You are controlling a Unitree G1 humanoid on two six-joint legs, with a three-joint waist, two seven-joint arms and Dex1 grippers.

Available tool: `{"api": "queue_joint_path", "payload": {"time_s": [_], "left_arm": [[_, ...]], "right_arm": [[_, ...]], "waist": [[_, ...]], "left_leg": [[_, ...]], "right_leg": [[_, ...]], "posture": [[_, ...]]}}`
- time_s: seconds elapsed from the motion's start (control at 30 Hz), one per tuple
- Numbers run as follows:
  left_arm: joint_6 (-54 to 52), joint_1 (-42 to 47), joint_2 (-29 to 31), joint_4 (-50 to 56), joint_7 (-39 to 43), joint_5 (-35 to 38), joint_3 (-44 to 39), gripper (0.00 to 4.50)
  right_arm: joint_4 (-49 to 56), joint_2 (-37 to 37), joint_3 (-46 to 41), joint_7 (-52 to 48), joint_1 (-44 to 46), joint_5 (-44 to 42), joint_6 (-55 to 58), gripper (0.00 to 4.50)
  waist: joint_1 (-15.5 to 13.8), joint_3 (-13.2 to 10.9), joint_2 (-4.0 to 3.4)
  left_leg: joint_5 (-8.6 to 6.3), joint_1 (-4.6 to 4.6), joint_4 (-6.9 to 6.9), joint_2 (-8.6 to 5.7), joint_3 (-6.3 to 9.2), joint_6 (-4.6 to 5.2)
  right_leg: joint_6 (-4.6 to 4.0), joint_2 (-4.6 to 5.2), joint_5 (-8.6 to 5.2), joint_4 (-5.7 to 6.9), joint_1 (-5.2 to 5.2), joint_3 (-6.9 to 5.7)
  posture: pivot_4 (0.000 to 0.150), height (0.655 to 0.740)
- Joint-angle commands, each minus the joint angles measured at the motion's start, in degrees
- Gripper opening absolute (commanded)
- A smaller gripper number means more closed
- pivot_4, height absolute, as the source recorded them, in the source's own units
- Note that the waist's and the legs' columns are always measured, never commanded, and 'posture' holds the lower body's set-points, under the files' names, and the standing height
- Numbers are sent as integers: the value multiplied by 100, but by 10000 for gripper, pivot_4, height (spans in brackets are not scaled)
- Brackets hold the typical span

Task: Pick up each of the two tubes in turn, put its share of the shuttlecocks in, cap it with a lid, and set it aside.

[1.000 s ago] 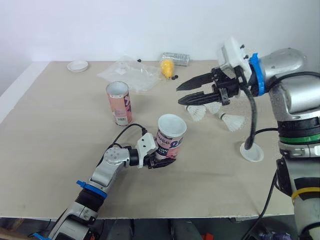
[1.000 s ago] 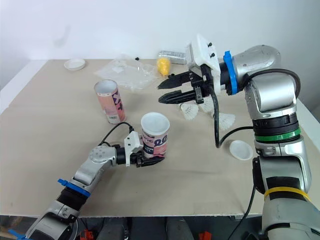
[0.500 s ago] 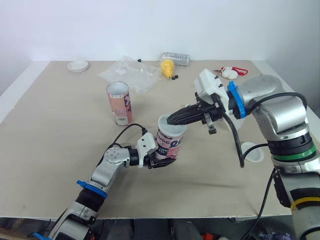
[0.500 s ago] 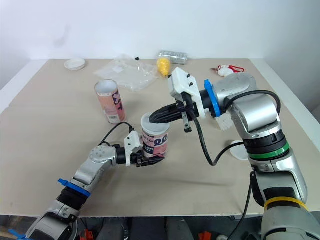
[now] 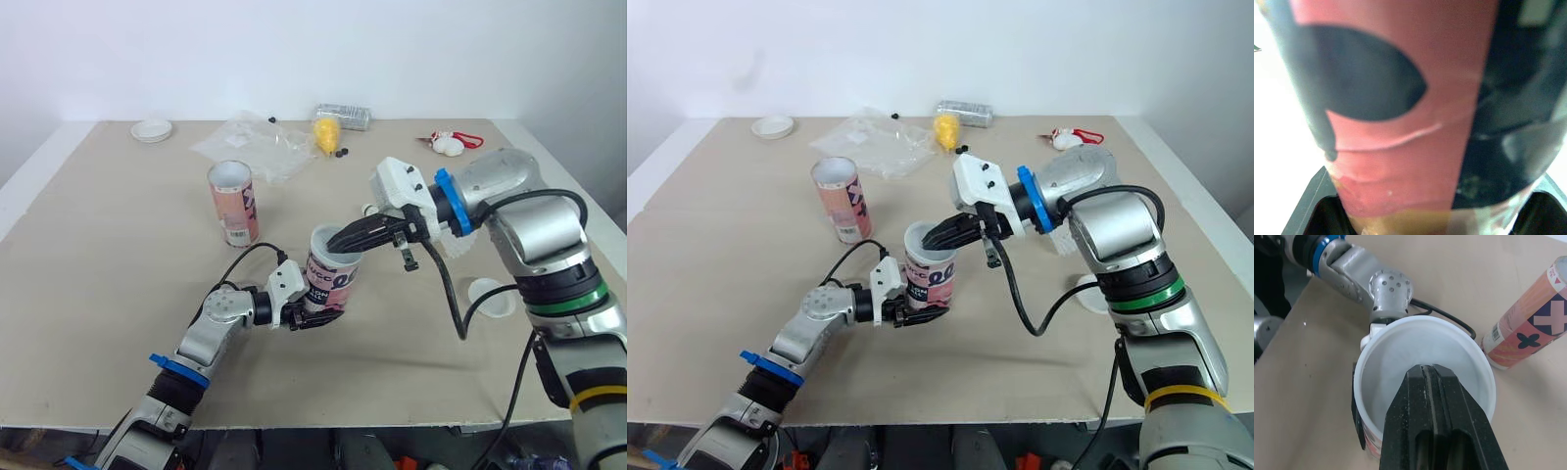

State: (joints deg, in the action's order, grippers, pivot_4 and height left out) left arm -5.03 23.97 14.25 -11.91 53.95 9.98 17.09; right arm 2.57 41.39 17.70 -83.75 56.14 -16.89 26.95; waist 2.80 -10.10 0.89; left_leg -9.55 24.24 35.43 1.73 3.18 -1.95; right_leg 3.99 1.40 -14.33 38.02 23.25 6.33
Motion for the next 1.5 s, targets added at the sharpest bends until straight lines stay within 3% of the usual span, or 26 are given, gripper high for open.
{"api": "queue_joint_path", "payload": {"time_s": [0.03, 0.9, 1.13, 1.5], "left_arm": [[-236, -183, 77, -274, -135, -167, 25, 30056], [-240, -239, 64, -279, -185, -183, 4, 30056], [-238, -248, 46, -278, -184, -185, -2, 30056], [-255, -260, 38, -269, -199, -194, -14, 30056]], "right_arm": [[-34, 32, 278, -166, -71, 204, -9, 888], [-208, -486, 780, -340, -200, 990, -642, 888], [-166, -746, 674, -221, -205, 818, 32, 888], [-356, -722, 1146, -354, 24, 1275, 214, 888]], "waist": [[0, 7, 3], [84, 76, 1], [142, 124, 32], [157, 142, 15]], "left_leg": [[0, 0, 0, 0, 0, 0], [-20, -51, -10, 3, 1, -32], [-40, -89, -12, 3, 7, -62], [-49, -96, -16, 3, 16, -74]], "right_leg": [[-1, 0, 0, 0, 0, 0], [-12, 2, -7, -3, -3, -2], [-25, 5, -14, -4, -21, -2], [-28, 6, -16, -30, -18, -5]], "posture": [[1500, 7400], [1500, 7400], [1500, 7400], [1500, 7400]]}}
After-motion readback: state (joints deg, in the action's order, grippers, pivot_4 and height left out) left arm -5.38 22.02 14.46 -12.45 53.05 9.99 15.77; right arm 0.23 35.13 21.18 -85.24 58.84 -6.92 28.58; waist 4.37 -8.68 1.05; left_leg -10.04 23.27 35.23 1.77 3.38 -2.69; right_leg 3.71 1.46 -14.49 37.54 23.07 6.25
